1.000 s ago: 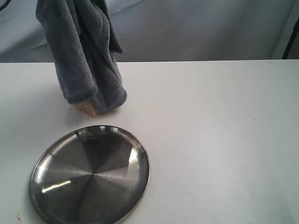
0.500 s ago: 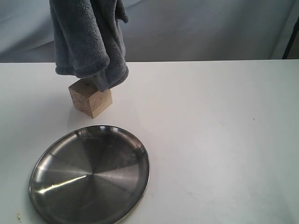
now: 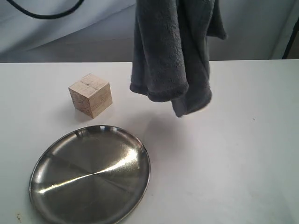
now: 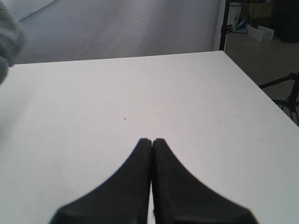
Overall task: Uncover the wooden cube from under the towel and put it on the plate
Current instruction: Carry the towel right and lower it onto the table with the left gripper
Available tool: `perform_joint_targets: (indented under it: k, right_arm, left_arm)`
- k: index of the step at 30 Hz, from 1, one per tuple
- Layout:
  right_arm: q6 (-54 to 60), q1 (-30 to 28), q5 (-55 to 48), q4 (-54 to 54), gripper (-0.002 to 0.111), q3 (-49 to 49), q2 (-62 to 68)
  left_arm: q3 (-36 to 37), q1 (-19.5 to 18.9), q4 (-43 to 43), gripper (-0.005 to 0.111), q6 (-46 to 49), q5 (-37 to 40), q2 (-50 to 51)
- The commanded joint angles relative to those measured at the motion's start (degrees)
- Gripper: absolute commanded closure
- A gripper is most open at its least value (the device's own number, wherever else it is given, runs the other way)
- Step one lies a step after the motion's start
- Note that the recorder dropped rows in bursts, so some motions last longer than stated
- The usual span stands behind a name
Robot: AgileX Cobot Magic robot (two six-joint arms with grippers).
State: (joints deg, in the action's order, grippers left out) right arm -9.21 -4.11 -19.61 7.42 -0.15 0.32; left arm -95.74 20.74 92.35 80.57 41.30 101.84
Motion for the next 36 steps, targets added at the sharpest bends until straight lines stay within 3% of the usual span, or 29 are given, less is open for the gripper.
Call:
perform_joint_targets:
  k: [1, 4, 21, 29, 32, 35, 36]
  right_arm:
    - [-0.26, -0.47, 0.07, -0.06, 0.108, 0.15, -0.32]
    - [-0.26, -0.47, 0.07, -0.06, 0.108, 0.15, -0.32]
    - [-0.26, -0.47, 0.07, -0.06, 0.108, 0.15, -0.32]
    - [-0.26, -0.47, 0.07, -0.06, 0.108, 0.15, -0.32]
    - [-0.26, -0.47, 0.07, -0.06, 0.108, 0.15, -0.32]
    - [-0.26, -0.47, 0.07, -0.06, 0.108, 0.15, -0.32]
    - [-0.26, -0.47, 0.07, -0.06, 0.108, 0.15, -0.32]
  left_arm:
    - [-0.37, 0.85, -5.55, 0.107, 0.39, 0.31, 3.38]
    - [-0.37, 0.85, -10.06, 0.107, -1.21, 1.73, 7.29]
    - [-0.37, 1.23, -12.04, 0.107, -1.10, 5.50, 20.18]
    - [-0.37, 5.87, -30.25, 0.107, -5.45, 4.96, 29.63]
    - [-0.37, 5.87, -34.87, 0.107, -6.76, 4.96, 31.08]
    - [-0.37, 5.87, -37.91, 0.098, -7.49, 5.07, 31.56]
    - [-0.37, 5.87, -38.03, 0.088, -7.49, 6.03, 31.56]
